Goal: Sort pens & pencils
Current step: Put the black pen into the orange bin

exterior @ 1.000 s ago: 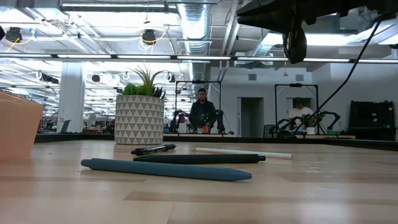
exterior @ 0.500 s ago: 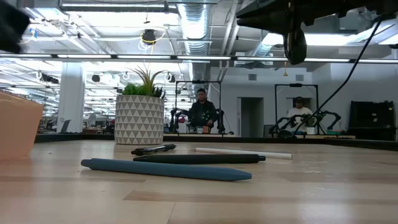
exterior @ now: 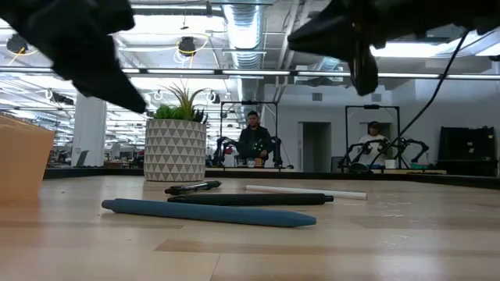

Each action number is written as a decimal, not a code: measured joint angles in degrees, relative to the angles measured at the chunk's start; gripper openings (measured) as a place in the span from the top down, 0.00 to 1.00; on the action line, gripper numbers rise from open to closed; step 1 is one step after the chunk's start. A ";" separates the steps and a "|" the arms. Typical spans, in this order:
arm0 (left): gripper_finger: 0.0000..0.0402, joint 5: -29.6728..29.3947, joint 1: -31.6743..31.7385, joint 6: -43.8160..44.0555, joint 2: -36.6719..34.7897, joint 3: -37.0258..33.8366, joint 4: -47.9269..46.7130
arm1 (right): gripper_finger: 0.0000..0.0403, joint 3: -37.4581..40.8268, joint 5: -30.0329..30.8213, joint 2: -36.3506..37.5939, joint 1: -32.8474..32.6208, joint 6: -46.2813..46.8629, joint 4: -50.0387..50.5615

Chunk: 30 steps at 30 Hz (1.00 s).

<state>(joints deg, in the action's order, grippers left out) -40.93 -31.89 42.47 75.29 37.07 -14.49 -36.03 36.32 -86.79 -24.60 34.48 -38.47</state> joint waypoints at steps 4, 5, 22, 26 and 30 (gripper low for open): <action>0.70 4.88 3.58 -1.71 0.00 0.01 6.74 | 0.83 0.01 -0.04 -2.71 0.75 0.00 -0.84; 0.70 6.22 4.43 -2.22 0.02 0.01 8.55 | 0.83 0.02 -0.02 -2.76 1.06 0.00 -0.69; 0.70 10.47 20.19 -2.79 15.24 3.58 21.42 | 0.83 -0.12 -0.07 0.75 5.28 -9.28 -0.57; 0.70 11.03 20.93 -4.03 19.91 8.06 17.88 | 0.83 -0.04 0.02 0.86 6.17 -11.03 -0.03; 0.70 6.82 20.12 -1.70 24.49 14.21 6.04 | 0.83 -0.09 0.05 1.51 6.64 -11.17 2.29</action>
<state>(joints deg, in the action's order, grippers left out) -34.12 -11.77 40.77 99.78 51.28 -8.45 -36.12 36.37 -85.28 -17.96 23.31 -36.18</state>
